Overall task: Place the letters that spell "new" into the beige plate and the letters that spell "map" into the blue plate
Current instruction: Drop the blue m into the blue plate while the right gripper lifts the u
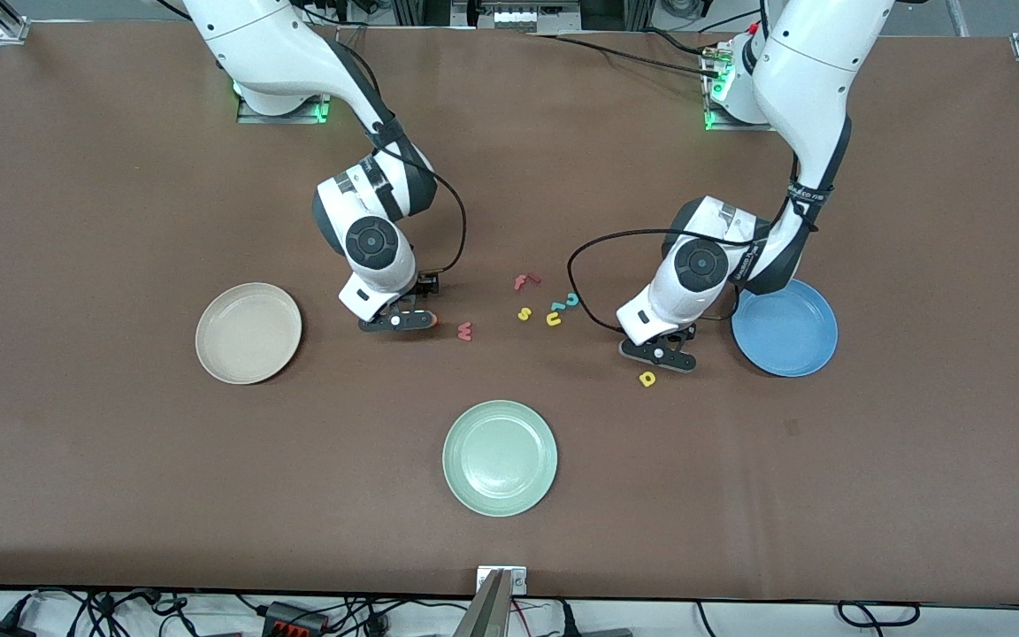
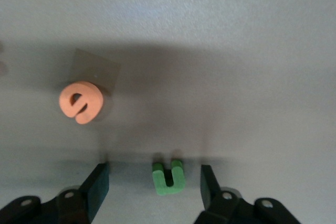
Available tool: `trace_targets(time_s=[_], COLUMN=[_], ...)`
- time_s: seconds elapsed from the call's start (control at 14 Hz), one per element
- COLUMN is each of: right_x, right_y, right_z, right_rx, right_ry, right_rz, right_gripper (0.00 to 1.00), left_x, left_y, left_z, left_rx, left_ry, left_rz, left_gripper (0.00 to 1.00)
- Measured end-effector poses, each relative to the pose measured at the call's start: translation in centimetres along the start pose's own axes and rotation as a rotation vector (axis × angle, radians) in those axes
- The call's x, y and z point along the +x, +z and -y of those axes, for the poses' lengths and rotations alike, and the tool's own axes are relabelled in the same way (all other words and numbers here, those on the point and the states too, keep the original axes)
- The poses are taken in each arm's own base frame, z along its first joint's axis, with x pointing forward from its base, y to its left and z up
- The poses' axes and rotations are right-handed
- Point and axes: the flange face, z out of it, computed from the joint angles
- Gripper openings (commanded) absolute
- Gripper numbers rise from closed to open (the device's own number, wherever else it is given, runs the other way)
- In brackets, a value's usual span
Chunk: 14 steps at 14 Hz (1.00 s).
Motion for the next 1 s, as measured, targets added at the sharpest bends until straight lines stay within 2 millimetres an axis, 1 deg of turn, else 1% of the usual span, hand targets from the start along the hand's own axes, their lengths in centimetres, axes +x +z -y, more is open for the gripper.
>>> trace_targets(time_s=[0.07, 0.14, 0.21, 0.29, 0.36, 0.43, 0.5, 0.57, 0.64, 0.71, 0.79, 0.86, 0.93, 1.0], right_x=[-0.1, -0.1, -0.1, -0.1, -0.1, -0.1, -0.1, -0.1, -0.1, -0.1, 0.0, 0.1, 0.4, 1.0], right_y=[0.1, 0.1, 0.1, 0.0, -0.1, -0.2, -0.3, -0.3, -0.4, -0.4, -0.4, -0.5, -0.8, -1.5], right_z=[-0.1, 0.0, -0.1, 0.0, 0.0, 0.0, 0.0, -0.1, -0.2, -0.3, -0.4, -0.6, -0.8, -1.4], right_rx=[-0.001, 0.001, 0.001, 0.003, 0.004, 0.004, 0.004, 0.003, 0.002, 0.0, -0.001, -0.001, 0.0, 0.003], right_ry=[0.005, 0.008, 0.01, 0.012, 0.014, 0.017, 0.02, 0.022, 0.024, 0.026, 0.028, 0.031, 0.037, 0.049], right_rz=[0.002, 0.002, 0.002, 0.002, 0.001, 0.001, 0.002, 0.005, 0.007, 0.011, 0.012, 0.01, 0.004, -0.006], right_gripper=[0.65, 0.56, 0.49, 0.4, 0.34, 0.28, 0.24, 0.22, 0.2, 0.19, 0.19, 0.19, 0.19, 0.19], left_x=[0.2, 0.5, 0.9, 1.2, 1.5, 1.6, 1.3, 0.6, -0.5, -1.6, -2.4, -2.9, -3.2, -3.6], left_y=[-0.6, -1.9, -3.7, -5.6, -7.4, -8.7, -9.2, -9.0, -8.2, -7.2, -6.1, -5.1, -4.1, -3.3], left_z=[0.5, 1.4, 3.0, 5.1, 8.1, 11.7, 15.7, 19.6, 23.0, 24.9, 25.3, 24.8, 23.9, 23.1], left_rx=[0.01, 0.024, 0.041, 0.051, 0.052, 0.046, 0.035, 0.021, 0.006, -0.007, -0.013, -0.014, -0.014, -0.014], left_ry=[-0.008, -0.018, -0.029, -0.033, -0.033, -0.03, -0.026, -0.025, -0.026, -0.029, -0.027, -0.019, -0.006, 0.005], left_rz=[0.021, 0.054, 0.095, 0.129, 0.149, 0.158, 0.172, 0.191, 0.211, 0.234, 0.247, 0.242, 0.229, 0.222], left_gripper=[0.06, 0.06, 0.06, 0.06, 0.06, 0.06, 0.07, 0.07, 0.09, 0.11, 0.16, 0.19, 0.32, 0.75])
